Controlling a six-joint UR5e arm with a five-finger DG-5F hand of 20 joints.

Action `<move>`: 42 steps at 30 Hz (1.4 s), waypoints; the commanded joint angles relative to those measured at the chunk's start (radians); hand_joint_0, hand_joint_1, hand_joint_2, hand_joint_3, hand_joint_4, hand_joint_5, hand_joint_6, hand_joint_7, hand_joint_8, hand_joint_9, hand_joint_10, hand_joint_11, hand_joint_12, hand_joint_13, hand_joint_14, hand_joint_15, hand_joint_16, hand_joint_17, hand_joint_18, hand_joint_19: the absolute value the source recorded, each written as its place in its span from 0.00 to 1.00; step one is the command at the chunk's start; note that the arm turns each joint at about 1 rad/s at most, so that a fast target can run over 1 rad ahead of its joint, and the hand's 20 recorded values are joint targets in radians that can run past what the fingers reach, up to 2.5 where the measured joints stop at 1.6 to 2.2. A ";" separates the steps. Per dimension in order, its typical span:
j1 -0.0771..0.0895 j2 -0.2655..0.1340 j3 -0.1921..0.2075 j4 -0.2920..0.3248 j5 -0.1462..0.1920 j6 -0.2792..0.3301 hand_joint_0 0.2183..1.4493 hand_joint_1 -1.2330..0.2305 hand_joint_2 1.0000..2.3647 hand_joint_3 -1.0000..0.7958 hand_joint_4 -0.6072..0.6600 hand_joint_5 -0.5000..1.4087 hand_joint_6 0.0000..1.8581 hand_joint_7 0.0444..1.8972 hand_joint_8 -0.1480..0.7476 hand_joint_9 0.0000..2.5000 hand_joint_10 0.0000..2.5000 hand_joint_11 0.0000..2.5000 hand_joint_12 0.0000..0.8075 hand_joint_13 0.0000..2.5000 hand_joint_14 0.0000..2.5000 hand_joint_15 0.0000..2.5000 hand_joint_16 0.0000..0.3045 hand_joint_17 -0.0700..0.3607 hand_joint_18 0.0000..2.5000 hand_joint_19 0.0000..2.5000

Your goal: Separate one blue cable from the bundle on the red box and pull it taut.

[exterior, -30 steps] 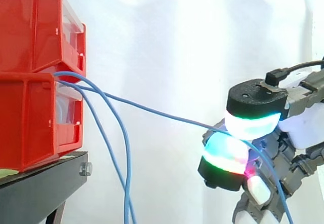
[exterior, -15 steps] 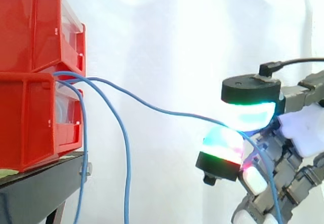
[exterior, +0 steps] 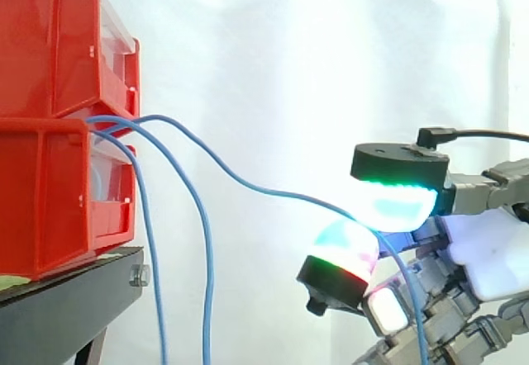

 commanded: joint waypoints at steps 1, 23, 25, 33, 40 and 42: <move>0.002 0.000 -0.001 0.015 0.001 0.000 0.31 0.29 0.01 0.44 0.46 0.24 0.47 0.47 0.36 0.42 0.00 0.12 0.38 0.27 0.01 0.12 0.13 0.37 0.22 0.15; 0.005 0.000 -0.001 0.103 -0.002 -0.013 0.31 0.29 0.01 0.44 0.46 0.24 0.47 0.47 0.36 0.43 0.00 0.13 0.38 0.28 0.01 0.13 0.13 0.37 0.23 0.16; 0.005 0.000 -0.001 0.103 -0.002 -0.013 0.32 0.28 0.01 0.44 0.47 0.24 0.47 0.46 0.37 0.43 0.00 0.13 0.38 0.28 0.01 0.13 0.13 0.37 0.23 0.16; 0.005 0.000 -0.003 0.103 -0.002 -0.013 0.32 0.29 0.01 0.44 0.47 0.24 0.47 0.47 0.36 0.44 0.01 0.13 0.38 0.29 0.01 0.14 0.13 0.36 0.23 0.16; 0.005 0.000 -0.001 0.103 -0.002 -0.013 0.32 0.29 0.01 0.43 0.47 0.24 0.47 0.46 0.36 0.44 0.01 0.15 0.37 0.29 0.01 0.14 0.13 0.36 0.23 0.17; 0.005 0.000 -0.001 0.103 -0.002 -0.013 0.32 0.29 0.01 0.43 0.47 0.24 0.47 0.46 0.36 0.44 0.01 0.15 0.37 0.30 0.01 0.14 0.13 0.36 0.23 0.17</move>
